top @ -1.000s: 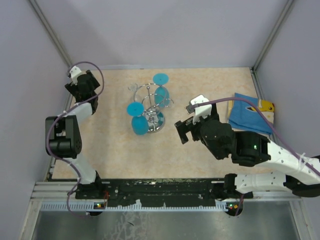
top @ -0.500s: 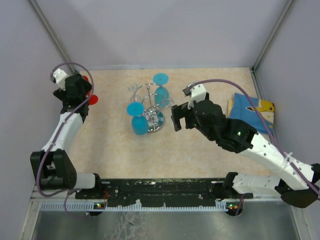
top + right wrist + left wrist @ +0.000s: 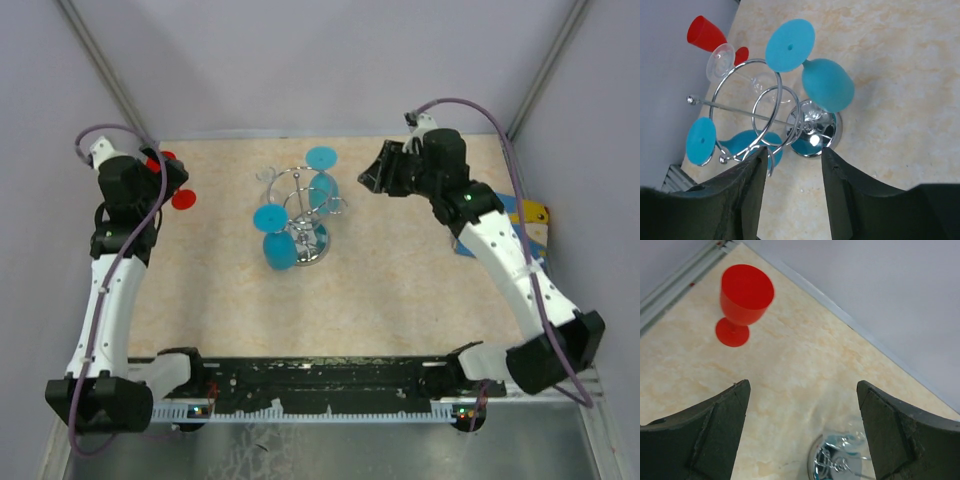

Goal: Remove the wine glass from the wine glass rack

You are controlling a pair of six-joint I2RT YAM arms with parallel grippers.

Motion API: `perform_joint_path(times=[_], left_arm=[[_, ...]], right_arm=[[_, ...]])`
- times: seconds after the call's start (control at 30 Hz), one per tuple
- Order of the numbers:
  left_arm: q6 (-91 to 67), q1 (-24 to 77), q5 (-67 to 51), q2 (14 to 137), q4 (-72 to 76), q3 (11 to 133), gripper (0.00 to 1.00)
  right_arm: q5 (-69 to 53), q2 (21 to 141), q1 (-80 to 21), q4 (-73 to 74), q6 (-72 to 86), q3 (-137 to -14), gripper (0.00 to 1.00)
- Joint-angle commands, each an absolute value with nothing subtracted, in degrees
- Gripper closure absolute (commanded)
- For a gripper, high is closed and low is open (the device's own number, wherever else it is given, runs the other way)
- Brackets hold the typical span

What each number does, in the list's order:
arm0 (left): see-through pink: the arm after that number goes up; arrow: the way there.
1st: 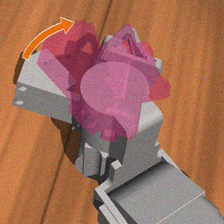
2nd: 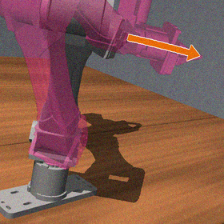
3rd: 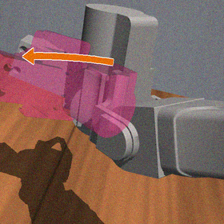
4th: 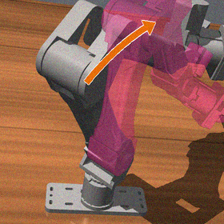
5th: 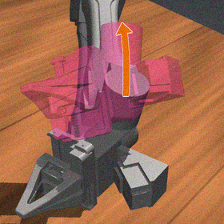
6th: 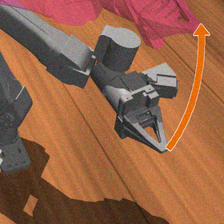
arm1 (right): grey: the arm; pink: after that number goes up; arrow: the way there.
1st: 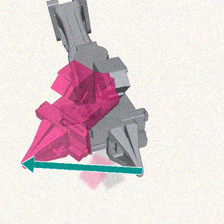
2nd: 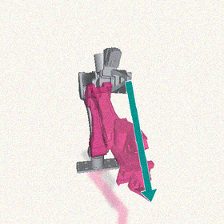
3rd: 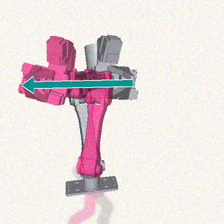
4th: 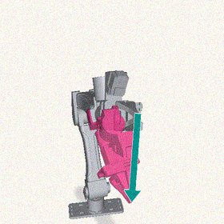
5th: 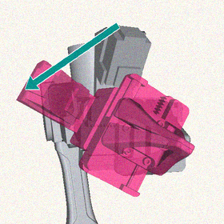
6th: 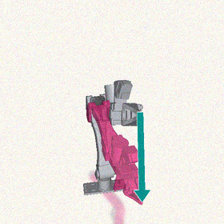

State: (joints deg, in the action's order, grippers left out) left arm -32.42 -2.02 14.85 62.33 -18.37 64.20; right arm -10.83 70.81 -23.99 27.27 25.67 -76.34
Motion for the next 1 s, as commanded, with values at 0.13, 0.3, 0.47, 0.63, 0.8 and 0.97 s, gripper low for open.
perform_joint_path(times=[0.13,0.3,0.47,0.63,0.8,0.97], left_arm=[[-31.2,-2.0,-1.7,59.5,-22.9,69.0,0.07],[-30.2,-2.0,-4.9,57.8,-23.2,69.1,0.07],[-30.3,-2.0,-7.7,56.5,-23.1,68.2,0.07],[-31.0,-2.0,-10.6,55.6,-22.4,67.1,0.07],[-31.2,-1.9,-10.9,55.1,-22.3,67.4,0.07],[-31.4,-2.0,-11.3,54.9,-22.3,67.6,0.08]], right_arm=[[-23.8,86.1,-20.7,20.4,28.8,-89.1,0.51],[-25.8,94.4,-19.7,19.8,29.2,-95.8,0.67],[-27.7,101.8,-19.5,19.7,30.4,-100.7,0.69],[-27.9,104.8,-19.5,18.5,30.6,-102.0,0.63],[-29.9,105.5,-19.5,16.2,31.8,-101.3,0.63],[-32.6,105.4,-19.5,12.9,33.1,-99.9,0.64]])
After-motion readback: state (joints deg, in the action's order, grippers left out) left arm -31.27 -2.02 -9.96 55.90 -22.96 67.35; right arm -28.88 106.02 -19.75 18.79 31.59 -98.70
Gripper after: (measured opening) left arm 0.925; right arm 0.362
